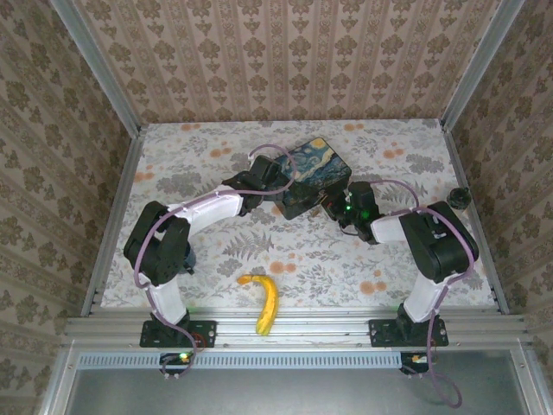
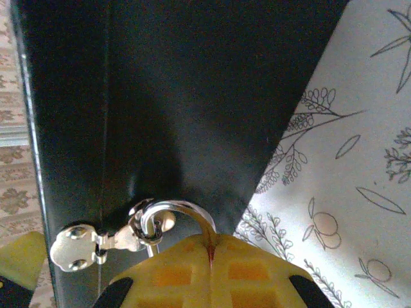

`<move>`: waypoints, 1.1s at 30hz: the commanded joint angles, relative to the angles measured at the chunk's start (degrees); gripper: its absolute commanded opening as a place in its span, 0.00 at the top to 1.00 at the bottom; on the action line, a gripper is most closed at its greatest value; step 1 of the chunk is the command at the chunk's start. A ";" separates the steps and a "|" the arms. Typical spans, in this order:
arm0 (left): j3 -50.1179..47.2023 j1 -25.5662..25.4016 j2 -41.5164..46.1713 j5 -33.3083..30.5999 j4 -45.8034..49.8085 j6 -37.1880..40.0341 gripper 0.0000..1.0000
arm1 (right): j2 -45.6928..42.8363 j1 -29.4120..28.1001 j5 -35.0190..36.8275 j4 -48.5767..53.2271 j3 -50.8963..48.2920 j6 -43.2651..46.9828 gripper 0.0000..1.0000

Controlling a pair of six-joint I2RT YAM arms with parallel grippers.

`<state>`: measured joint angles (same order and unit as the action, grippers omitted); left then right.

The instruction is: Unlock the padlock with the key

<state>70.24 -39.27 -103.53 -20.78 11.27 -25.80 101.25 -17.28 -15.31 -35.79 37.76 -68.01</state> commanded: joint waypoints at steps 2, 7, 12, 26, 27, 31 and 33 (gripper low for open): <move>-2.56 0.86 -0.71 -0.44 8.35 0.89 0.00 | 2.24 1.19 3.25 -7.54 -0.10 -3.70 1.00; -2.78 1.01 -0.80 -0.16 8.33 0.85 0.00 | 2.37 1.19 4.00 -7.40 0.38 -3.65 1.00; -2.97 1.29 -0.55 0.01 8.31 0.76 0.02 | 1.19 1.44 4.92 -4.68 0.99 -2.14 1.00; -3.51 1.89 0.08 0.54 7.64 0.51 0.03 | -3.69 2.34 6.60 0.46 0.58 1.35 1.00; -3.61 2.09 0.16 0.74 7.51 0.40 0.04 | -4.29 2.47 6.74 1.07 0.49 1.73 1.00; -4.13 3.13 0.34 1.58 6.70 -0.04 0.10 | -6.84 2.59 6.93 3.52 -0.02 3.25 1.00; -4.29 3.78 0.52 2.53 6.07 -0.21 0.14 | -8.34 2.53 6.82 4.77 -0.61 3.90 1.00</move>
<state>68.62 -37.39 -102.35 -17.85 10.37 -26.24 95.92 -14.87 -10.39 -33.23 37.76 -66.26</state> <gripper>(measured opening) 0.873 0.062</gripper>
